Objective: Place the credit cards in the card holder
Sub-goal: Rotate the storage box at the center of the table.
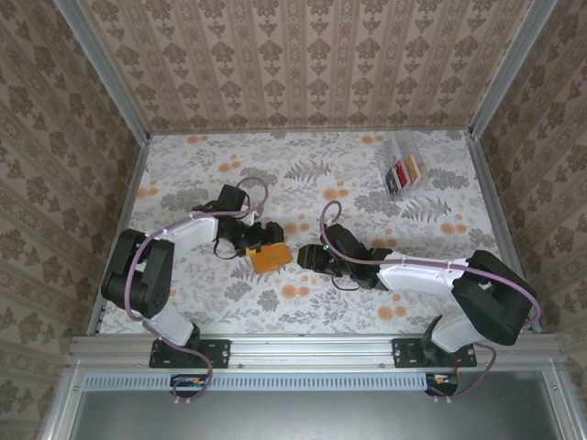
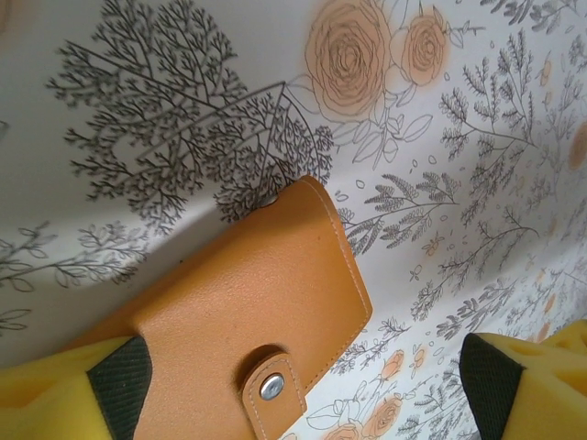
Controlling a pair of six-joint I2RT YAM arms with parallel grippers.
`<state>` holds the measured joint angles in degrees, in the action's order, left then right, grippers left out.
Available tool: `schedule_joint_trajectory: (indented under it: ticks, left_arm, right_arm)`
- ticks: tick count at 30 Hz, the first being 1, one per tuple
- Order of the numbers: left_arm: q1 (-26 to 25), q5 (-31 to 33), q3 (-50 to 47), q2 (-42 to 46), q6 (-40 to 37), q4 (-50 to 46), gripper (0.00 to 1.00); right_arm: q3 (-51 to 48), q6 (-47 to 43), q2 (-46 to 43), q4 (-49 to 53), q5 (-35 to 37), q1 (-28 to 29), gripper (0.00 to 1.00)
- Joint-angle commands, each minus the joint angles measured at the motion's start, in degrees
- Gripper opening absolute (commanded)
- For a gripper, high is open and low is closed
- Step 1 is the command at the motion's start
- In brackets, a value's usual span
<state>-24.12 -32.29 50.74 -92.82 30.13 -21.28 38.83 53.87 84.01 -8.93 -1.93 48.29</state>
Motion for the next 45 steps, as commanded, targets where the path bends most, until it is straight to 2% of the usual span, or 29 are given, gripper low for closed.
schedule_joint_trajectory:
  ticks: [1, 7, 10, 13, 18, 22, 29, 36, 41, 45]
  left_arm:
    - [-1.6, 1.3, -1.9, 1.8, 0.2, -3.5, 0.87]
    - [-1.7, -1.2, -6.1, 6.8, 6.8, 0.6, 0.85]
    - [-4.8, -0.3, -9.0, 9.9, 11.8, 3.4, 0.84]
    - [-5.9, 2.7, -10.4, 13.9, 14.8, 4.6, 0.83]
    - [-3.7, 10.7, -10.0, 18.7, 11.0, -0.2, 0.87]
    - [2.4, 7.3, -10.9, 16.8, 8.0, 3.3, 0.88]
    - [3.1, 2.0, -8.3, 9.4, 4.8, 7.3, 0.89]
    - [2.0, -0.1, -11.2, 7.3, 6.3, 11.5, 0.88]
    - [-1.5, -0.6, -13.0, 5.8, 9.0, 14.7, 0.86]
    - [-4.7, 1.5, -14.6, 6.1, 12.1, 17.0, 0.83]
  right_arm:
    - [1.0, 0.4, 0.8, -1.2, -0.6, 0.4, 0.48]
    - [-0.3, 1.4, 0.5, -2.4, -1.0, 0.4, 0.46]
    - [-1.0, 1.7, 0.6, -3.2, -1.1, 0.3, 0.43]
    - [-1.1, 2.0, 1.2, -4.3, -2.2, 0.4, 0.40]
    - [-0.5, 2.5, 3.1, -5.5, -3.4, 1.1, 0.38]
    - [0.2, 2.8, 4.4, -6.1, -3.3, 2.0, 0.38]
    - [1.5, 4.0, 8.1, -8.3, -4.3, 3.6, 0.38]
    - [4.5, 4.0, 12.3, -8.1, -5.7, 3.7, 0.38]
    - [5.1, 4.9, 14.2, -7.4, -4.0, 3.4, 0.37]
    - [5.2, 6.9, 15.6, -6.9, -4.0, 2.6, 0.37]
